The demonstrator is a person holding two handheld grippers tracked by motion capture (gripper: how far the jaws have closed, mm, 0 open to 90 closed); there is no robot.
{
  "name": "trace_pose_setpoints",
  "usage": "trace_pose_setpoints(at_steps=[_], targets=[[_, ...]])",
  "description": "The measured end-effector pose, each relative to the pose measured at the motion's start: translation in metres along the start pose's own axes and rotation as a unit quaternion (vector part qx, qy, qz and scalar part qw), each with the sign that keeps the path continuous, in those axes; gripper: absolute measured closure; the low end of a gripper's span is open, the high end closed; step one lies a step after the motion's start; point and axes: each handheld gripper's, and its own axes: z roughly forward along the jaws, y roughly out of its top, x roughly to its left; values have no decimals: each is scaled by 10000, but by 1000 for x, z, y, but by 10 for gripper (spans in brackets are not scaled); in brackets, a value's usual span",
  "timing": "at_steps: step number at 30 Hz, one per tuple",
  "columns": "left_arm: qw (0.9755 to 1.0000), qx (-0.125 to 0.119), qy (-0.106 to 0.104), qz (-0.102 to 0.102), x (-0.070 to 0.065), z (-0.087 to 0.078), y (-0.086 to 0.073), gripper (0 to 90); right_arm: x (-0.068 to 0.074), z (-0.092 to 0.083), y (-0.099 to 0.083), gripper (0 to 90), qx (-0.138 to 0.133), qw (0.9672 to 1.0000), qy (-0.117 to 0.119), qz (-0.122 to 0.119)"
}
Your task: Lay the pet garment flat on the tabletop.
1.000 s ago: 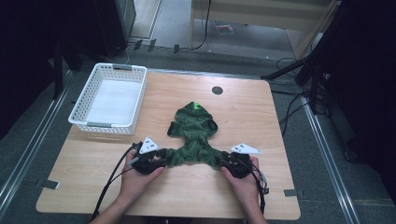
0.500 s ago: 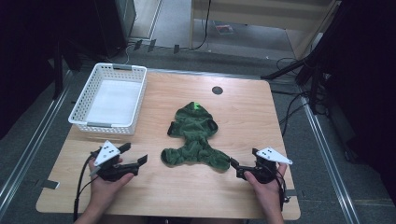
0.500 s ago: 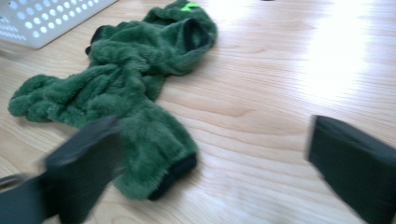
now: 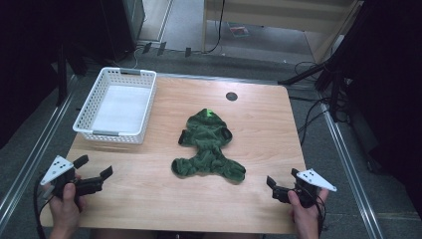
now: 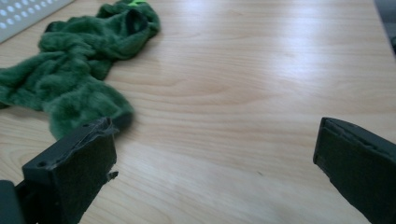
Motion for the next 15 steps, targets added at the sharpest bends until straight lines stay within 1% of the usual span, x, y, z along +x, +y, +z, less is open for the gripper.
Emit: trace_pose_setpoints(at_steps=[2,4,6,7,8,9,10,11,13,15], targets=[[9999,19,119,-43,8,-5,-3,0,-6,-3,-5,0,26,10000,-74,47],[9996,70,272,-44,18,-9,-7,0,-10,-6,-12,0,82,9998,-154,104],[9991,159,390,-48,26,-13,-12,0,-13,-7,-19,0,170,9996,-179,140],[9989,195,422,-34,30,-15,-14,0,-15,-8,-22,0,183,9996,-159,160],[9987,215,451,-70,34,-16,-17,0,-16,-9,-24,0,179,9996,-130,175],[9987,222,448,-129,36,-16,-18,0,-16,-10,-26,0,194,9995,-119,215],[9987,192,406,-256,39,-17,-18,0,-16,-10,-26,0,198,9995,-117,220],[9987,168,373,-304,40,-16,-18,0,-15,-10,-26,0,191,9995,-118,206],[9986,183,321,-380,41,-14,-19,0,-14,-8,-25,0,198,9995,-135,205],[9985,231,329,-362,41,-13,-20,0,-13,-7,-26,0,232,9995,-158,136]])
